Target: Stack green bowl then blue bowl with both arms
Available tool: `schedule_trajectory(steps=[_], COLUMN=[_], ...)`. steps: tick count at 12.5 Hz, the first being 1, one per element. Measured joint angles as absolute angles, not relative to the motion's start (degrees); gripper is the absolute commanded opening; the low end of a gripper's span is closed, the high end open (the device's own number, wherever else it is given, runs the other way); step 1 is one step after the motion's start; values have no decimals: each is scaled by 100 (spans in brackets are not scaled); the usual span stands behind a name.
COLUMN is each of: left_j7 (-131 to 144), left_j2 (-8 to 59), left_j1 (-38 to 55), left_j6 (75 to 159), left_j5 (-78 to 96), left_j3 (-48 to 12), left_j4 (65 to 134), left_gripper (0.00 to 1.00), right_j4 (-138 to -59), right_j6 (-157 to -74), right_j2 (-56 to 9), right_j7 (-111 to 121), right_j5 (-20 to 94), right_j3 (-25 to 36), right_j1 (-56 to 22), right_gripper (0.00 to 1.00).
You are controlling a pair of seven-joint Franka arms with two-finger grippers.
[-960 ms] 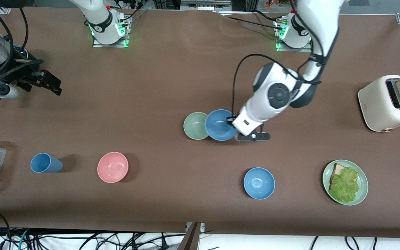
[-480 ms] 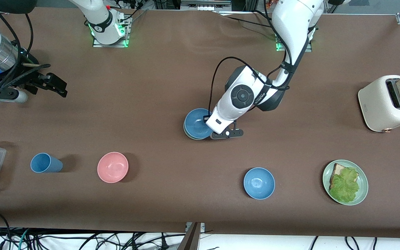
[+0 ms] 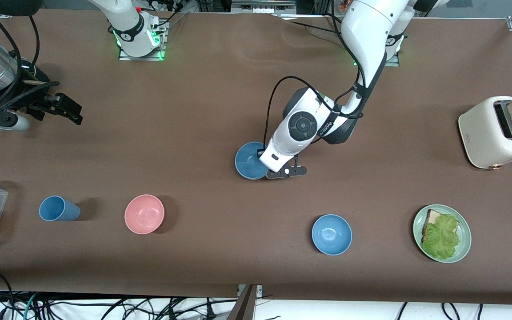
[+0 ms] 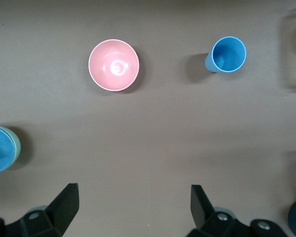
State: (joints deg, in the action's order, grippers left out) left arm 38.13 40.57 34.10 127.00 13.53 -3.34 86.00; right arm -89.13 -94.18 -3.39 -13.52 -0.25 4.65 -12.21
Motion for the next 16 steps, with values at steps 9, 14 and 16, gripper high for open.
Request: schedule_trajectory(steps=[9, 14, 16], left_j7=[3816, 2131, 1380], left_j2=[3749, 3259, 2980], left_j1=[3172, 2095, 1515], left_j6=[9732, 8510, 8215], left_j5=[1352, 1349, 1310], left_j3=[464, 548, 557], left_j4=[6652, 6190, 6184], left_gripper=[100, 100, 100], right_j4=[-8911, -8911, -8911], right_j6=[-9418, -9418, -9418], right_j2=[-343, -343, -341], right_j7=[-1358, -1359, -1359], right_j5=[-24, -23, -23], right_j3=[448, 448, 454], right_j1=[-1227, -1228, -1226], right_gripper=[100, 100, 100])
